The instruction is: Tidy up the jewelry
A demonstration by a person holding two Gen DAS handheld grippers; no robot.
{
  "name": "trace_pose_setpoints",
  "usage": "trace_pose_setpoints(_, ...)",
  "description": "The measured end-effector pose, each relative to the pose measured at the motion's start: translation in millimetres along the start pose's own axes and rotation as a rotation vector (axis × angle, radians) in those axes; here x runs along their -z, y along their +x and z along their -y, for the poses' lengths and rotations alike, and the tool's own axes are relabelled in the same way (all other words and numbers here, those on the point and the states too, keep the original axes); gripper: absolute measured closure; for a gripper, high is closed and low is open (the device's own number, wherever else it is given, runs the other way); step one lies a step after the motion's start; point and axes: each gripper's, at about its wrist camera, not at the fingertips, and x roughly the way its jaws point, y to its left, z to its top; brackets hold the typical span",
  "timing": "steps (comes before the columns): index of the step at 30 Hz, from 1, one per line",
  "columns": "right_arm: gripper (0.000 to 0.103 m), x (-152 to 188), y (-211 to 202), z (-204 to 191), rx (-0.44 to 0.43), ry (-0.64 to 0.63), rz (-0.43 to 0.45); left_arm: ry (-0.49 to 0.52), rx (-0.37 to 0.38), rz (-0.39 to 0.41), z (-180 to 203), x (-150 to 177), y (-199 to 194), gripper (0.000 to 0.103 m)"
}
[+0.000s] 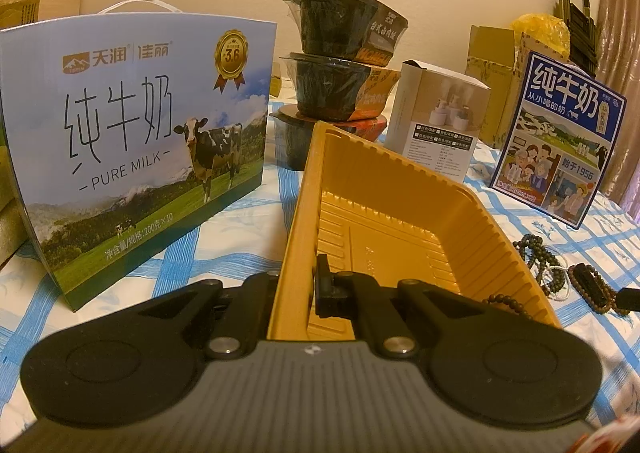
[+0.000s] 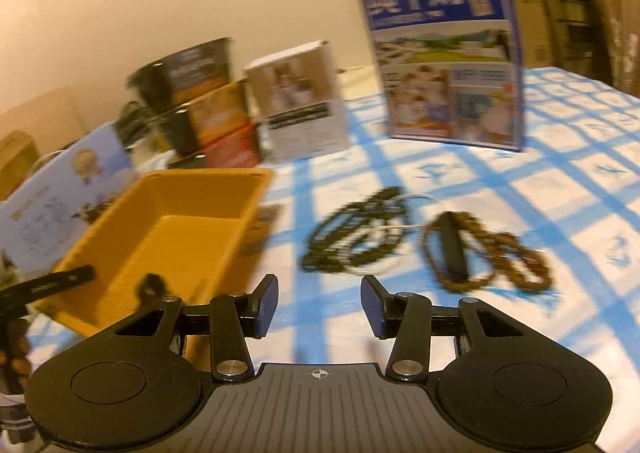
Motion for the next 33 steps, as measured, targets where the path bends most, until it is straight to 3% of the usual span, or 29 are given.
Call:
trace_pose_setpoints(8,0.057,3,0,21,0.106,0.002,0.000,0.002,-0.001,0.000,0,0,0,0.100)
trace_pose_setpoints(18,0.058,-10,33,47,0.205,-0.038,-0.005,0.006,-0.003,0.000,1,-1,0,0.100)
trace_pose_setpoints(22,0.069,-18,56,54,0.214,-0.067,-0.035,0.008,-0.004,-0.001,1,-1,0,0.100)
trace_pose_setpoints(33,0.076,-32,97,68,0.253,-0.086,-0.082,0.012,-0.002,0.000,1,-2,1,0.100)
